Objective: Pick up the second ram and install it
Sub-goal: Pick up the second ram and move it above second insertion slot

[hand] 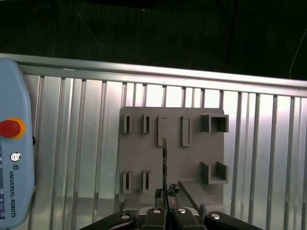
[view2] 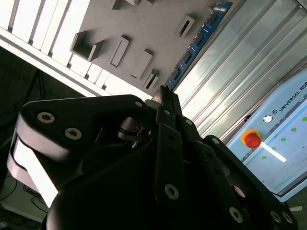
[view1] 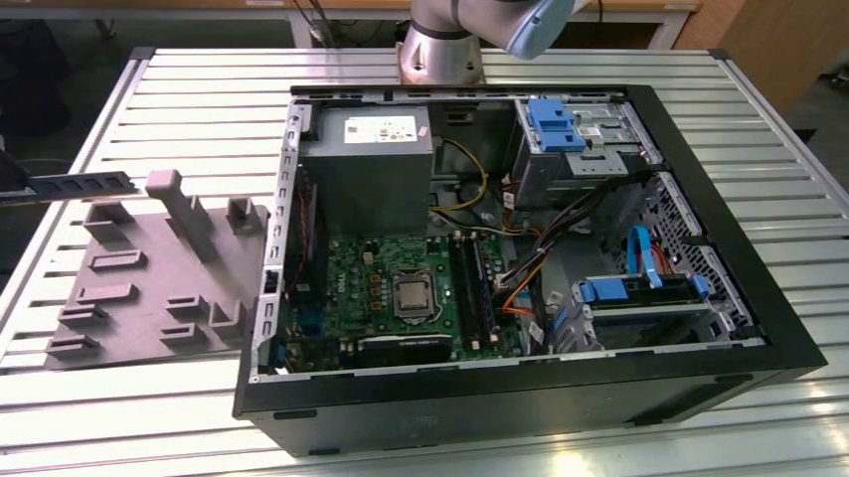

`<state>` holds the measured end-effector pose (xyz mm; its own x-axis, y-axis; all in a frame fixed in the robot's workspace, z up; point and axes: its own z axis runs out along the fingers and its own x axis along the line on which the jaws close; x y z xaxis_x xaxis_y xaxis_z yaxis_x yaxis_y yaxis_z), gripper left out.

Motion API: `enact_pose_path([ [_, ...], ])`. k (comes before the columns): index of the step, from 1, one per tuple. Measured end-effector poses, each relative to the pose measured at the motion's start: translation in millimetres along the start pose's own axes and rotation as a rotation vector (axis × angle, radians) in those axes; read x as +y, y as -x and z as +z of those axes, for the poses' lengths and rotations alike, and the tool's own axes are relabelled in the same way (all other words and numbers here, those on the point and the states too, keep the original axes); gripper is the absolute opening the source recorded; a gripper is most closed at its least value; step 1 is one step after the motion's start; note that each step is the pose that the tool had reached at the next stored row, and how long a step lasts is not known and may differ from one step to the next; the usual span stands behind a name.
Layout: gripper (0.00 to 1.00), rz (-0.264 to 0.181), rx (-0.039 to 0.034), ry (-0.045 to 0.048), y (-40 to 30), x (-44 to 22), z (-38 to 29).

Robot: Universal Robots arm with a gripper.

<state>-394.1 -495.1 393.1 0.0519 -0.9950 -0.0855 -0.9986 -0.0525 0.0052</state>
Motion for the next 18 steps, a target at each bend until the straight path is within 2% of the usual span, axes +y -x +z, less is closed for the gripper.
enact_pose_path([
  [18, 0.11, 0.0, 0.0001, 0.0001, -0.6, -11.4, -0.2],
])
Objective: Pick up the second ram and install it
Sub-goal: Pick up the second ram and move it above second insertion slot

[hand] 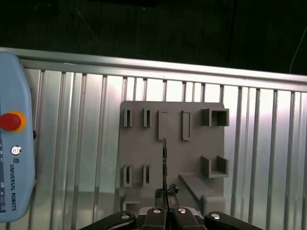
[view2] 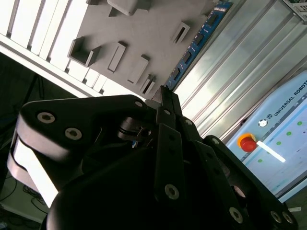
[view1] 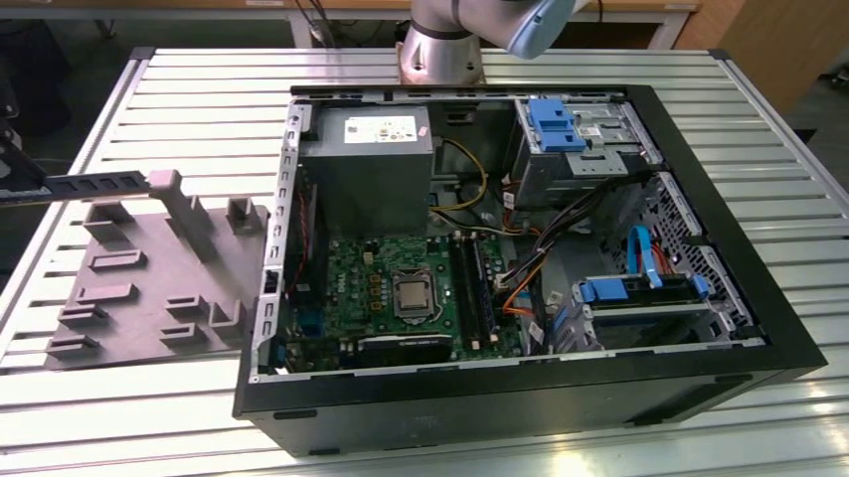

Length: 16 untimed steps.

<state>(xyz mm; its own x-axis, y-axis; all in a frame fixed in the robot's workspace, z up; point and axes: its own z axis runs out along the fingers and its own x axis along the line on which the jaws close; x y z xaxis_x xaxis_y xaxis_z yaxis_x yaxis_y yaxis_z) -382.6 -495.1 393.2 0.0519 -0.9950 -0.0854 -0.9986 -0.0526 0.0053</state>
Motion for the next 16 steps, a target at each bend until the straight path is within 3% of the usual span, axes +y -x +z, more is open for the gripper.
enact_pose_path([
  [16, 0.11, 0.0, -0.0001, -0.0001, -0.5, -10.4, 0.0],
])
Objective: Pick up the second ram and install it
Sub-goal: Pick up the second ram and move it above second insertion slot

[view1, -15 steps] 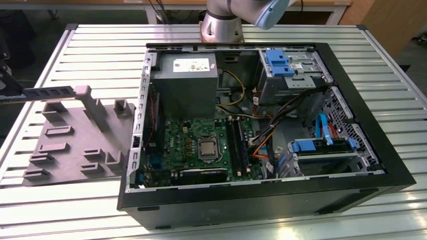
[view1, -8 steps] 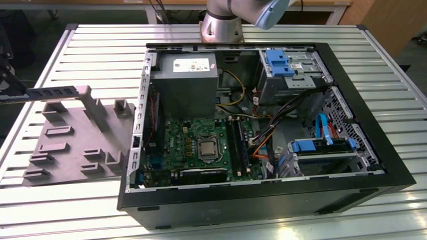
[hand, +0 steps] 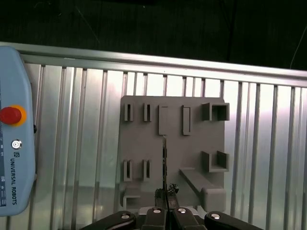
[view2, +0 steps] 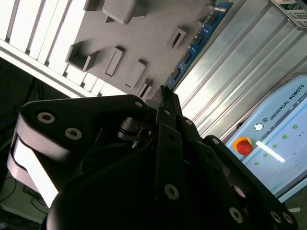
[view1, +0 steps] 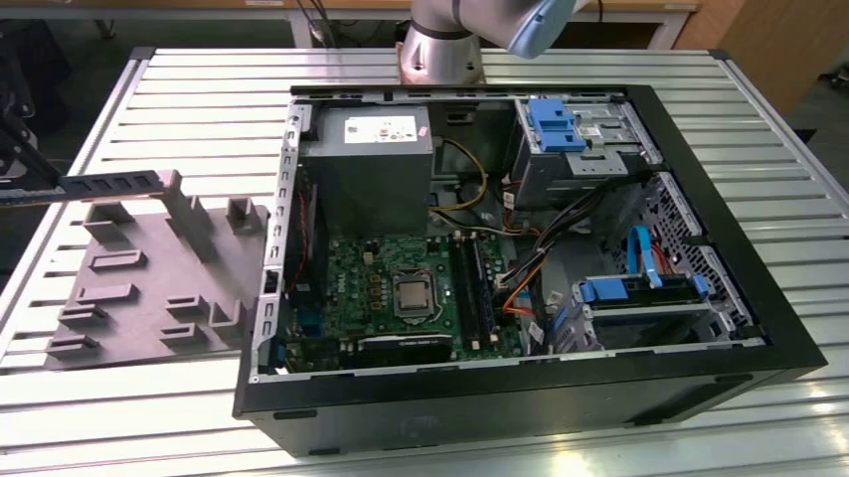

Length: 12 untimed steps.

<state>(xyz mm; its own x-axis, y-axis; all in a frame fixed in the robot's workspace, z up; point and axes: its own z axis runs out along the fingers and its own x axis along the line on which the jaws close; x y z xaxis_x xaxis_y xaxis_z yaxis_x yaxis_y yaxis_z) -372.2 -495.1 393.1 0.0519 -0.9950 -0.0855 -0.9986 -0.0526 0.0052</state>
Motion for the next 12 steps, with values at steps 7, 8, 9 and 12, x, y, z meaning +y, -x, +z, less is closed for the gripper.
enact_pose_path([
  [7, 0.11, 0.0, 0.0001, 0.0001, -0.3, -5.1, -0.1],
  [8, 0.11, 0.0, 0.0001, 0.0, -0.3, -5.8, -0.1],
  [9, 0.11, 0.0, 0.0001, 0.0001, -0.3, -6.5, -0.1],
  [12, 0.11, 0.0, 0.0, 0.0, -0.5, -8.7, -0.1],
])
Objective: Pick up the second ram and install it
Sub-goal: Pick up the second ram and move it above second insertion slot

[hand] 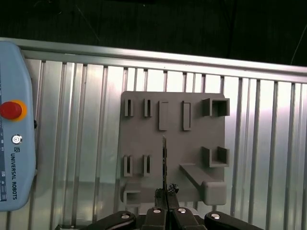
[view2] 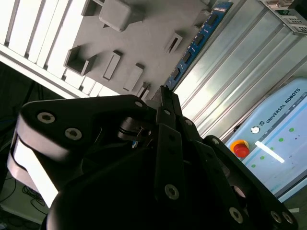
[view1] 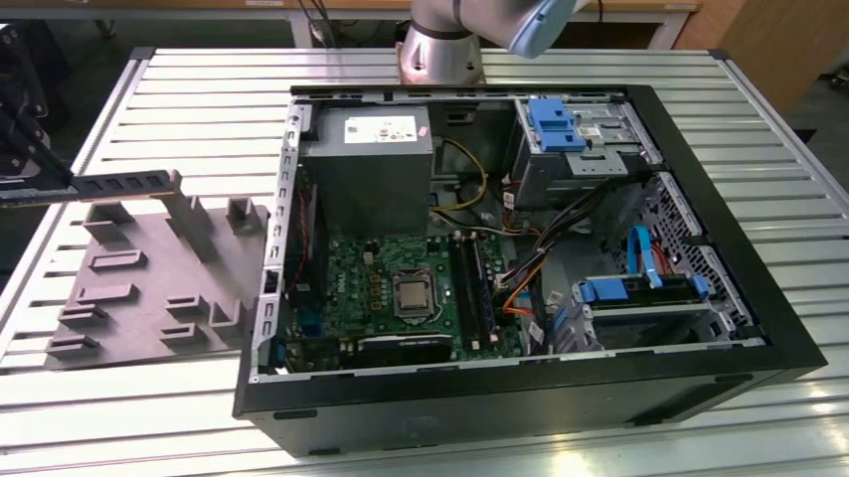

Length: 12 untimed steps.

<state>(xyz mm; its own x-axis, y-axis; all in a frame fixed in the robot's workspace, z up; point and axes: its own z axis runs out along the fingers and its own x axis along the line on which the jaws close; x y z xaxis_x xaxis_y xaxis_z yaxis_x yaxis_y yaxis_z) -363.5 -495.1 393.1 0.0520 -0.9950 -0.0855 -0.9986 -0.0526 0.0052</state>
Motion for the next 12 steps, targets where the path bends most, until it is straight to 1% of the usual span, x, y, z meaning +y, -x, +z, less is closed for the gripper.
enact_pose_path([
  [12, 0.11, 0.0, 0.0001, 0.0001, -0.5, -8.9, -0.1],
])
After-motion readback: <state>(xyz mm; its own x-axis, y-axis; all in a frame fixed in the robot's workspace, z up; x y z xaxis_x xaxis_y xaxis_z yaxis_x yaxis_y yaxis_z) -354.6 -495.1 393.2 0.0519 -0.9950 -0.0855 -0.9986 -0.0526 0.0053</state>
